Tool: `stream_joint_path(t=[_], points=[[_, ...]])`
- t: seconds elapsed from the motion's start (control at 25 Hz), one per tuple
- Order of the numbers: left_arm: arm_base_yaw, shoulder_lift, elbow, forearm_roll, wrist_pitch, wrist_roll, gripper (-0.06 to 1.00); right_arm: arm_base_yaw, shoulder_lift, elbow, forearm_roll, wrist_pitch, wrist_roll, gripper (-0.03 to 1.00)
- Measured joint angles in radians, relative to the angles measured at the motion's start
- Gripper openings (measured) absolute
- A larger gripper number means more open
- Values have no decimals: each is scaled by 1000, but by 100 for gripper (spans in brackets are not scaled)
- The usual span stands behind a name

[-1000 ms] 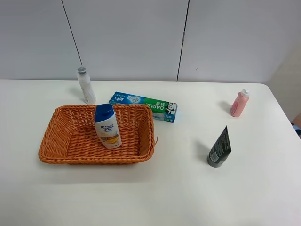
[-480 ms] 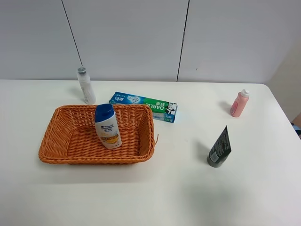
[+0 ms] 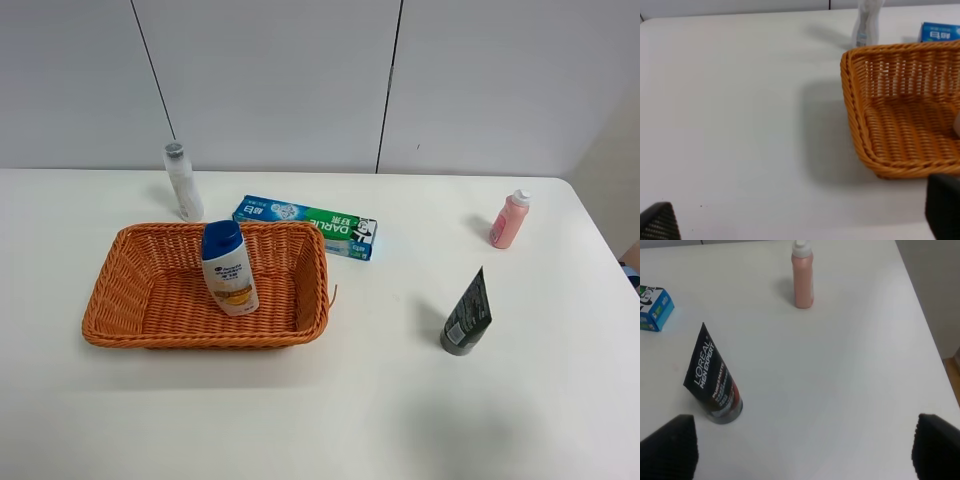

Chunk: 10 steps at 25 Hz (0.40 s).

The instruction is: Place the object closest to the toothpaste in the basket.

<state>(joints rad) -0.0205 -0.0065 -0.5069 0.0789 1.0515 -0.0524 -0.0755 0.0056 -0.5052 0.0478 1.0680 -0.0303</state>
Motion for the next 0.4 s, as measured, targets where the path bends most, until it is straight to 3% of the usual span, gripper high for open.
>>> stream_joint_path(t=[0.4], points=[[0,0,0,0,0,0,99,1,0,0,0,0,2,84]])
